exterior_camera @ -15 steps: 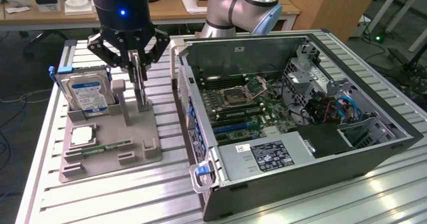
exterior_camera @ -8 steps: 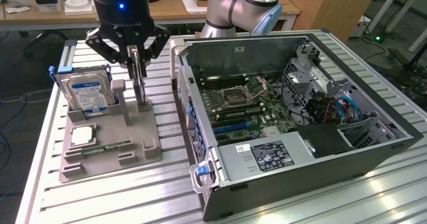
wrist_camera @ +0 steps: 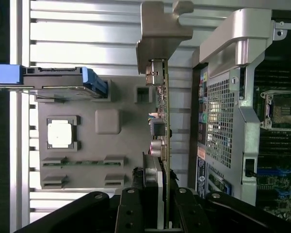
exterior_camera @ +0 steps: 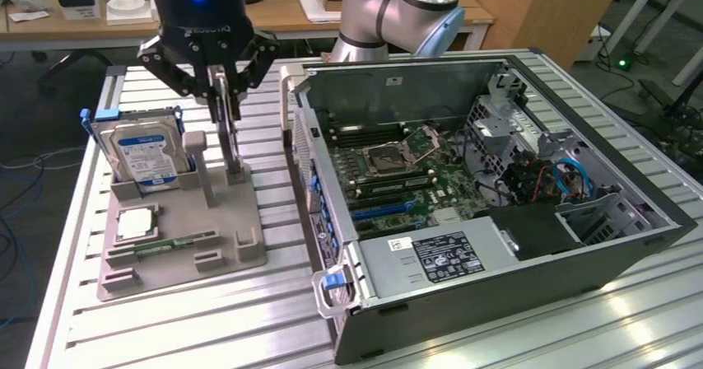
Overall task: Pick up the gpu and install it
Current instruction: 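Pick up the gpu and move the gpu toward the slot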
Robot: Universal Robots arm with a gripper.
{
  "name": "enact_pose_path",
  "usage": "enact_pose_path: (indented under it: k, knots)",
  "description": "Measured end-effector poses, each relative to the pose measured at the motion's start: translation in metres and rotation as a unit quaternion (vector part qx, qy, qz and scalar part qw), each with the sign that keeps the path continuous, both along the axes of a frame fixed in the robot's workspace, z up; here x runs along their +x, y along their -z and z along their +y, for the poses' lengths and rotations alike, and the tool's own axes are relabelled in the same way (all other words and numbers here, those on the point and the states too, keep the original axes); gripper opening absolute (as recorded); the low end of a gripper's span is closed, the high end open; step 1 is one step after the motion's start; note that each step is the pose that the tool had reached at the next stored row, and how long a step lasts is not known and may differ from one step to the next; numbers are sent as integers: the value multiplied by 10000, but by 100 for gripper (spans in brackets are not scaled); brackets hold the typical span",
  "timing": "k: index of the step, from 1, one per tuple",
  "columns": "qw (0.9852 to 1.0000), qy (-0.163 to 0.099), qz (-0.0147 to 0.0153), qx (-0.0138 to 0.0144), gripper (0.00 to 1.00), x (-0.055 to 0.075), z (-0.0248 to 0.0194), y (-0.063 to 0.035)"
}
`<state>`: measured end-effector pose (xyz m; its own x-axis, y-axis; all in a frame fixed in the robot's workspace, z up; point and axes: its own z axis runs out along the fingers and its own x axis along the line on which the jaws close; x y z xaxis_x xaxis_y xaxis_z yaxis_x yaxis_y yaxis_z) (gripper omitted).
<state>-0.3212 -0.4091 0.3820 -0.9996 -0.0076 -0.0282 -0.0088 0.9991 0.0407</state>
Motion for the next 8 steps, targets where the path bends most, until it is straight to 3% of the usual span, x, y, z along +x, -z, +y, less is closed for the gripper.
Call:
enact_pose_path:
  k: [8]
  knots:
    - [10000, 0, 0, 0, 28, 0, 0, -158]
